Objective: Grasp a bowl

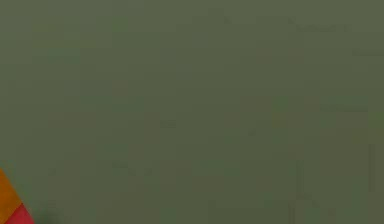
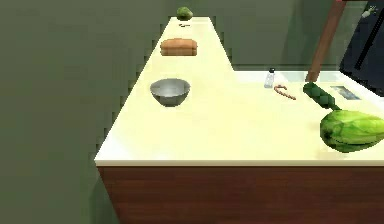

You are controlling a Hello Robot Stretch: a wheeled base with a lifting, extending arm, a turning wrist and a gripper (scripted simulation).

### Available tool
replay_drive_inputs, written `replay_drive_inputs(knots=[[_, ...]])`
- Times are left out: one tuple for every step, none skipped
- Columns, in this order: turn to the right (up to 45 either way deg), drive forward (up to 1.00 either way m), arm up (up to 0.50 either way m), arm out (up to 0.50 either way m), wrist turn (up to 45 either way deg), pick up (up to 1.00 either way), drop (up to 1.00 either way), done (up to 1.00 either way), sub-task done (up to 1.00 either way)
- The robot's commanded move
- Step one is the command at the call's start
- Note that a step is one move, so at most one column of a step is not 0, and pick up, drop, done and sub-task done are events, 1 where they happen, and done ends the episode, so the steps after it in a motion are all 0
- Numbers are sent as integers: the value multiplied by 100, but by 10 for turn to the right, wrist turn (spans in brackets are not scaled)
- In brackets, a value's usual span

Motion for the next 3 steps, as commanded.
replay_drive_inputs(knots=[[0,0,50,0,0,0,0,0,0],[0,0,38,0,0,0,0,0,0],[0,0,0,46,0,0,0,0,0]])
